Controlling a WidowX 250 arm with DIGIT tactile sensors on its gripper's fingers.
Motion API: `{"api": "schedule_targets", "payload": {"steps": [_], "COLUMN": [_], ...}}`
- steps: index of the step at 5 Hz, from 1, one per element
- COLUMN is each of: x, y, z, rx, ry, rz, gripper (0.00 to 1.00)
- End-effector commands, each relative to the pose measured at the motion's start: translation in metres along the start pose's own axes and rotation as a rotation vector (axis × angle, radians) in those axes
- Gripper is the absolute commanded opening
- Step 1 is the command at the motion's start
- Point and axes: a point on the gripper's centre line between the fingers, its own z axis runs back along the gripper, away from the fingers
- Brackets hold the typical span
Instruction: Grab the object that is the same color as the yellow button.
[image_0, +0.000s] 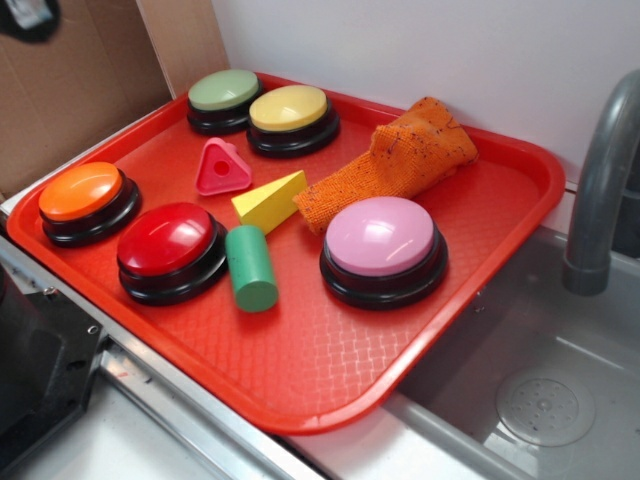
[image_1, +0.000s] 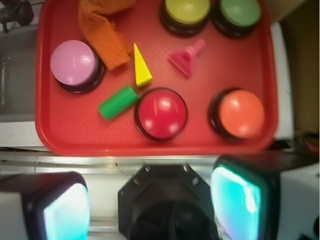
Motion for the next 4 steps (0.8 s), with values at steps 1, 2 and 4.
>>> {"api": "schedule_targets", "payload": {"steps": [1, 2, 4], "x": [0.045, 0.064, 0.090], "y": [0.003, 0.001, 0.001], "z": [-0.065, -0.099, -0.143], "rx": [-0.067, -0.083, -0.056], "ry": [-0.092, -0.103, -0.125], "rz": [-0.024, -0.061, -0.054], "gripper": [1.00, 1.00, 1.00]}}
